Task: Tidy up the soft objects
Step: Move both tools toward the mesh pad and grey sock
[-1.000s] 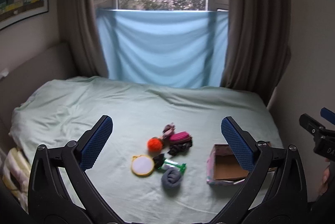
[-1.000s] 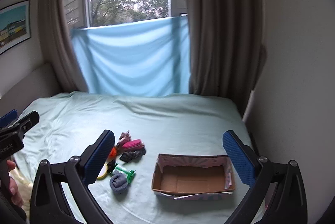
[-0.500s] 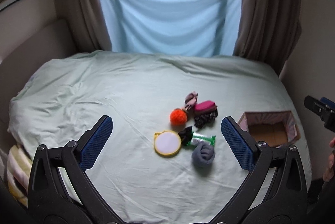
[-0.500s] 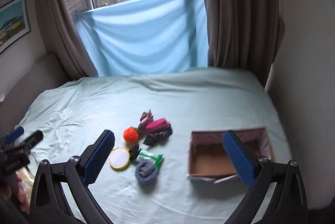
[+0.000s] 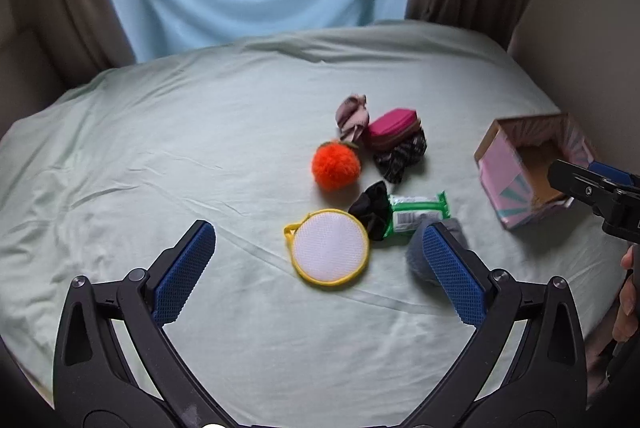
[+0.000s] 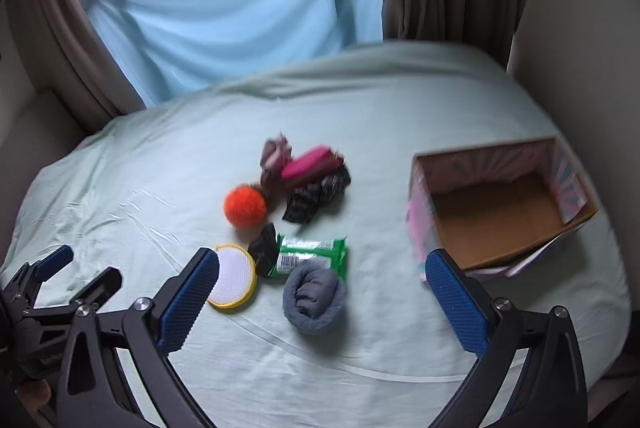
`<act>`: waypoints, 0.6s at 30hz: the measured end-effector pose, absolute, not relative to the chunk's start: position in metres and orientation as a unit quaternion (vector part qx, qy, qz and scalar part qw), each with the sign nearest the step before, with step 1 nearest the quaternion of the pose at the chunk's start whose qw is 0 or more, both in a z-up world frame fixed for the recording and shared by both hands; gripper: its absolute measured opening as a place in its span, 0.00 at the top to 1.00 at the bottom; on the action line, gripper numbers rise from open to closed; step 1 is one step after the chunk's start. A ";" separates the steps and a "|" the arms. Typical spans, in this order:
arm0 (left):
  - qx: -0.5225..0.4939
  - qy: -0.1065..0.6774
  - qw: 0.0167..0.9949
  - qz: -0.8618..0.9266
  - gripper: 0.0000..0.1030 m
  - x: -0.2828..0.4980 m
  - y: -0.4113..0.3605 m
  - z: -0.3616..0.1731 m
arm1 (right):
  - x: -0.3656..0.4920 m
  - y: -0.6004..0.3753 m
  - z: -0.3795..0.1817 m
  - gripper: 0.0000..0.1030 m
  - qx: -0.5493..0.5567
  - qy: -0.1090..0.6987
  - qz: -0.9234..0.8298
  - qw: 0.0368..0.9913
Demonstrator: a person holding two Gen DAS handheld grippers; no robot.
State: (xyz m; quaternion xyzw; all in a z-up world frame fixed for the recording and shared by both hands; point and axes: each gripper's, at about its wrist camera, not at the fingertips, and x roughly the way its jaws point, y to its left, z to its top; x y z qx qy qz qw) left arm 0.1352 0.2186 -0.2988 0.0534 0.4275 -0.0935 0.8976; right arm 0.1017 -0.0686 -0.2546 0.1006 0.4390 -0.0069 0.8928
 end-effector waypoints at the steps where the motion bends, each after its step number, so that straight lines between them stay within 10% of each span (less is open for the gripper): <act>1: 0.056 0.431 0.895 -0.101 0.00 0.141 0.220 -0.312 | 0.106 -0.062 -0.267 0.00 0.102 0.442 -0.010 0.891; 18: 0.107 0.481 0.852 -0.175 0.04 0.213 0.199 -0.487 | 0.149 -0.027 -0.434 0.08 0.127 0.516 -0.040 0.846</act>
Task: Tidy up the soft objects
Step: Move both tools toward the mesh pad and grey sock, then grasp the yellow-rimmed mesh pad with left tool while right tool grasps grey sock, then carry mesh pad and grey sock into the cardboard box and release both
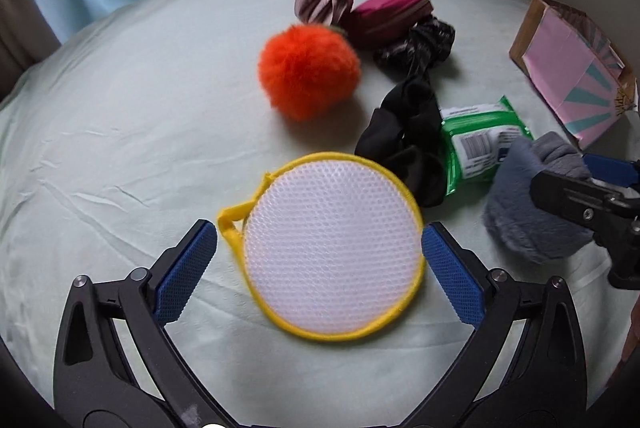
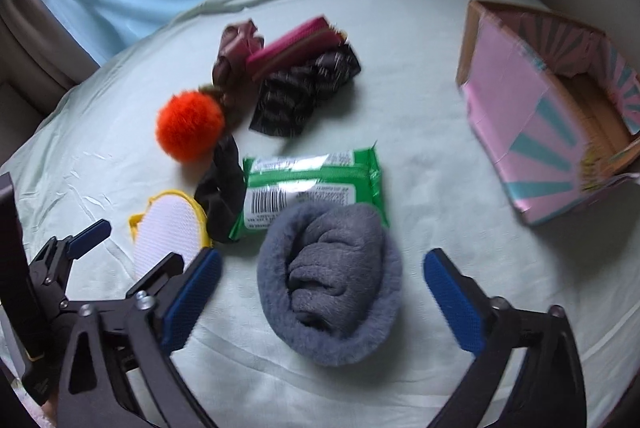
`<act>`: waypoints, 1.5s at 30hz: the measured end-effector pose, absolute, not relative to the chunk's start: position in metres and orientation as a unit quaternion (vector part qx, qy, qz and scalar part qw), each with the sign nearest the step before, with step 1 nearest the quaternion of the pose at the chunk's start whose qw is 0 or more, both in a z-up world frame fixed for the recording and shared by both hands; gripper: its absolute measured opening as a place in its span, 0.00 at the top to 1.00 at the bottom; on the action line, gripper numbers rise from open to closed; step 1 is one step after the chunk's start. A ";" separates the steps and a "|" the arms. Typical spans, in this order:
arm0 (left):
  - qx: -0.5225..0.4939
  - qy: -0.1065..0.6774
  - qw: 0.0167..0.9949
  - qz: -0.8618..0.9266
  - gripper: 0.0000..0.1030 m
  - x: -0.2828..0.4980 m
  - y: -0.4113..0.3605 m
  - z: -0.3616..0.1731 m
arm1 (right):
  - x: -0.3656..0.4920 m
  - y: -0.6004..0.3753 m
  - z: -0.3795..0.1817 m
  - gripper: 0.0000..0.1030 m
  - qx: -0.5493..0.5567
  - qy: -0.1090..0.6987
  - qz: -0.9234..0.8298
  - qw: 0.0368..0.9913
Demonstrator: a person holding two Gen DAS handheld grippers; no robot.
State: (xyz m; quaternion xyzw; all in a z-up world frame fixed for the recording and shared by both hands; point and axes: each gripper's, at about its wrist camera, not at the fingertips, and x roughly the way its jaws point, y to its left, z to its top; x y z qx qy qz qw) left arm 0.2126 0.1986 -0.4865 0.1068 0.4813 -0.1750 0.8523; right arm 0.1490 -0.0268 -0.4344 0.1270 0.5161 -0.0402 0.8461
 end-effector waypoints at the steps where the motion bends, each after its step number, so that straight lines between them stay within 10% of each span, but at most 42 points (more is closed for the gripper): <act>1: 0.107 0.485 0.850 -0.178 0.06 0.213 0.198 -0.490 | 0.152 -0.025 -0.441 0.11 0.124 0.522 -0.039 0.843; 12: 0.095 0.507 0.834 -0.193 0.22 0.216 0.196 -0.507 | 0.170 -0.026 -0.469 0.32 0.120 0.551 -0.065 0.823; 23: 0.082 0.519 0.831 -0.183 0.61 0.216 0.207 -0.496 | 0.162 -0.018 -0.460 0.52 0.106 0.548 -0.050 0.828; 45: 0.059 0.467 0.871 -0.144 0.62 0.205 0.149 -0.325 | 0.160 -0.076 -0.305 0.52 0.118 0.473 -0.016 0.873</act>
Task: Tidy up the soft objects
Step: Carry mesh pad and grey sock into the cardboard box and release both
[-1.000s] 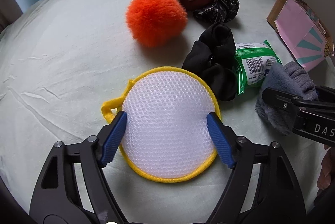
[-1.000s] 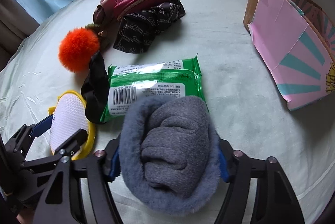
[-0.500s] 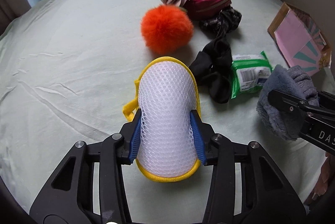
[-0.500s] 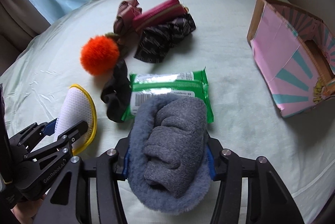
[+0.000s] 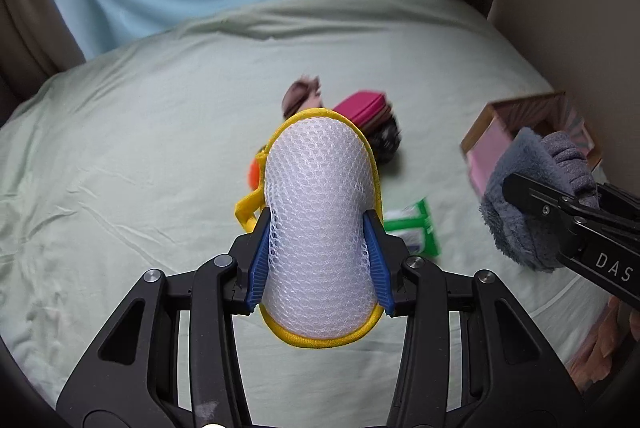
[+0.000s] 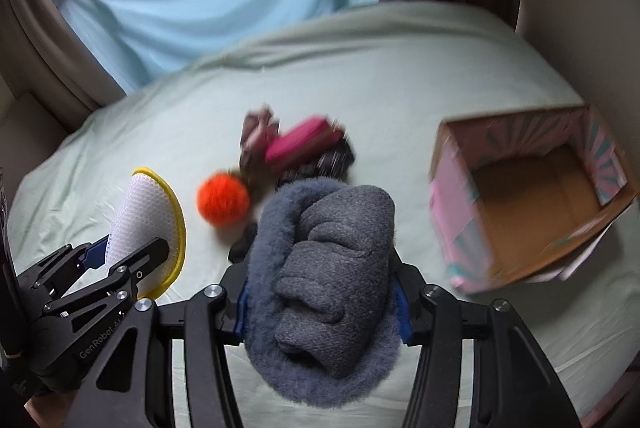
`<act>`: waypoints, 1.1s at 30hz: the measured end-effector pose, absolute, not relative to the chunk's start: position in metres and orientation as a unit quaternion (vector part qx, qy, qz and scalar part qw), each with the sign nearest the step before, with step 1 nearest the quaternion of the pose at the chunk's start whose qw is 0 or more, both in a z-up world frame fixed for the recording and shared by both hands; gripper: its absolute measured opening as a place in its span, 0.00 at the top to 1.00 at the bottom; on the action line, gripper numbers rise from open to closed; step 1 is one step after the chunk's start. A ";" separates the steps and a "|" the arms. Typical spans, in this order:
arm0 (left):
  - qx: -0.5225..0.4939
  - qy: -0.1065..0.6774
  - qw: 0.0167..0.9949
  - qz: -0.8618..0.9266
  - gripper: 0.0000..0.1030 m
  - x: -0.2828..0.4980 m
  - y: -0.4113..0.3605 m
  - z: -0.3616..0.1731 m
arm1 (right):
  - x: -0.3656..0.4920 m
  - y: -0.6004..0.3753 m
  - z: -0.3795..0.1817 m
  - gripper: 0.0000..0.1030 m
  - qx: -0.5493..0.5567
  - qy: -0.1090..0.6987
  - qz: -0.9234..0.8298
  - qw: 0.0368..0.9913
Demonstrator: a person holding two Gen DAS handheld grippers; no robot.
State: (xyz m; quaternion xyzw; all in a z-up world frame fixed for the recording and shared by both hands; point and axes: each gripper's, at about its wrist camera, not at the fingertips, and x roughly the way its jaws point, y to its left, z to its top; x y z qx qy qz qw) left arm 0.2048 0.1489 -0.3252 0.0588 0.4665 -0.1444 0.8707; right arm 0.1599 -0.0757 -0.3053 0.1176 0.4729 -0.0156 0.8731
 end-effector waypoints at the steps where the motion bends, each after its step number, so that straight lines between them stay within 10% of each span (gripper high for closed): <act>1: 0.051 0.463 0.874 -0.141 0.62 0.204 0.138 -0.312 | 0.160 -0.085 -0.295 0.52 0.118 0.467 -0.015 0.876; 16: 0.000 0.451 0.884 -0.126 0.62 0.205 -0.066 -0.240 | 0.183 -0.283 -0.209 0.52 0.108 0.456 -0.009 0.883; 33: -0.016 0.597 0.792 -0.125 0.62 0.262 -0.225 -0.365 | 0.253 -0.420 -0.322 0.52 0.097 0.596 -0.014 0.797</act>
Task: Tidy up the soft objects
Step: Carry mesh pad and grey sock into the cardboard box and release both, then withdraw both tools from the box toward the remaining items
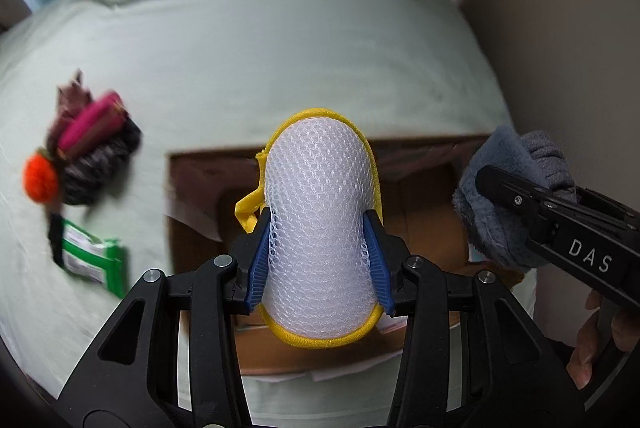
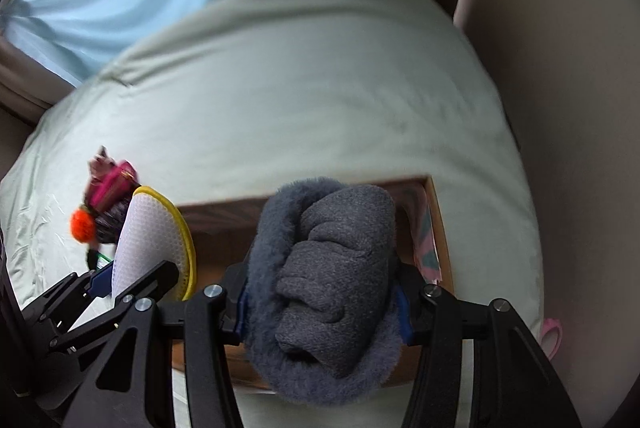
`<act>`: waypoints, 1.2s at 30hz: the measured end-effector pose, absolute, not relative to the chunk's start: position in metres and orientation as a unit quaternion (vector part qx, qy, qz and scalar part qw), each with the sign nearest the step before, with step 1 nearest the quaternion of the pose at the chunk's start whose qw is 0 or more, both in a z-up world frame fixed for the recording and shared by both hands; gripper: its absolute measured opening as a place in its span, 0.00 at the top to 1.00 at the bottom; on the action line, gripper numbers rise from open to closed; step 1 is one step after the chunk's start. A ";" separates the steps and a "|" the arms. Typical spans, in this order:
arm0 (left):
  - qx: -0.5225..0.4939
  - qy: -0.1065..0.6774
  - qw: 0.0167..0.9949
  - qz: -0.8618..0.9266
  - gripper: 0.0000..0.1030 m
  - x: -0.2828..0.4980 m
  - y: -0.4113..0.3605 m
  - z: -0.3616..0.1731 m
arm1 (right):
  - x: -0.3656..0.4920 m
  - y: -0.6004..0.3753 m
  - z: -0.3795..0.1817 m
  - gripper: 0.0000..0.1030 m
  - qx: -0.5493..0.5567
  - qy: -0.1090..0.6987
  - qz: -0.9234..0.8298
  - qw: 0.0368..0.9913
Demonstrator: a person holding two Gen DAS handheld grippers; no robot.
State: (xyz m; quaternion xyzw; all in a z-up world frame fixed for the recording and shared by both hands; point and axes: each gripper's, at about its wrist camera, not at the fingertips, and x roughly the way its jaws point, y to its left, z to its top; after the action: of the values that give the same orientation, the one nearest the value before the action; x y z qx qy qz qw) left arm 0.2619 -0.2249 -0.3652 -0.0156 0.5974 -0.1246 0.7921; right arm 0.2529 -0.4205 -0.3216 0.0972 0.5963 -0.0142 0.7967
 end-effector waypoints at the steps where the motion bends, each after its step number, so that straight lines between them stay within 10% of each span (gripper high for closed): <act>1: -0.014 0.607 0.785 -0.123 0.62 0.264 -0.229 -0.374 | 0.255 -0.425 -0.331 0.52 0.100 0.604 -0.014 0.791; 11: 0.035 0.660 0.742 -0.117 0.61 0.264 -0.265 -0.424 | 0.263 -0.435 -0.397 0.51 0.113 0.655 -0.001 0.747; 12: 0.037 0.657 0.743 -0.118 0.55 0.263 -0.267 -0.422 | 0.266 -0.436 -0.400 0.49 0.115 0.656 0.000 0.746; 14: 0.050 0.649 0.750 -0.117 0.03 0.260 -0.271 -0.415 | 0.269 -0.437 -0.403 0.34 0.116 0.656 -0.002 0.746; 15: 0.058 0.645 0.754 -0.113 0.01 0.259 -0.270 -0.412 | 0.270 -0.438 -0.403 0.25 0.116 0.651 -0.003 0.750; 17: 0.060 0.640 0.757 -0.119 0.00 0.254 -0.268 -0.406 | 0.269 -0.441 -0.401 0.01 0.126 0.641 0.008 0.757; 36: 0.070 0.593 0.791 -0.131 0.00 0.220 -0.254 -0.323 | 0.227 -0.441 -0.324 0.01 0.116 0.602 0.020 0.790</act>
State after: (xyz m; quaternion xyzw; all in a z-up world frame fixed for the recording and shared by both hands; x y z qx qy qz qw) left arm 0.2201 -0.2535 -0.3228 0.0703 0.5931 -0.1310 0.7913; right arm 0.2267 -0.4413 -0.3244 0.1157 0.6020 0.0196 0.7898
